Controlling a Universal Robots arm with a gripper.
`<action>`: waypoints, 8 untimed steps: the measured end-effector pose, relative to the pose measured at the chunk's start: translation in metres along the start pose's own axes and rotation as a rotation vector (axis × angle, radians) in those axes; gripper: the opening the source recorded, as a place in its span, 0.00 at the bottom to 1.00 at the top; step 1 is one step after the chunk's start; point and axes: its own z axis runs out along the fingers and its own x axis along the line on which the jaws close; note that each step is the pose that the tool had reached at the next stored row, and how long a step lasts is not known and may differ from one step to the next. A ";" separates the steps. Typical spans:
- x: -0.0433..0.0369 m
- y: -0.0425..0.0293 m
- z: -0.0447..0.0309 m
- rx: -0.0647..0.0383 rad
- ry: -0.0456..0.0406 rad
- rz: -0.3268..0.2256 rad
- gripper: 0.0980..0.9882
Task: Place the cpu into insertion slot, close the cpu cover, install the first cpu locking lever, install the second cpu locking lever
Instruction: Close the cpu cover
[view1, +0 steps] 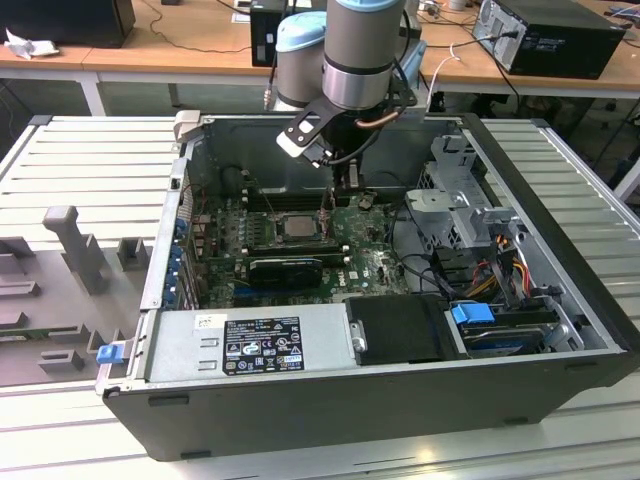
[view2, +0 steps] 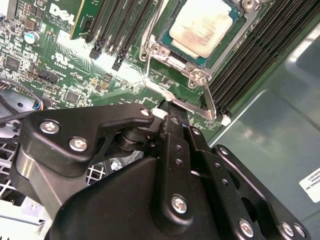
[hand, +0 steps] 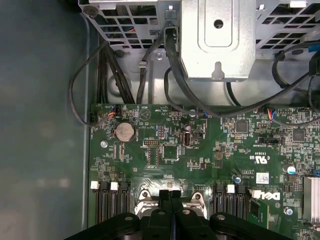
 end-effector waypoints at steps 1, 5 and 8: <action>0.0000 -0.0008 0.0000 0.000 0.0000 0.000 0.01; 0.0000 -0.0041 -0.0002 0.000 0.0000 0.000 0.01; 0.0001 -0.0055 -0.0002 0.000 -0.0001 0.000 0.01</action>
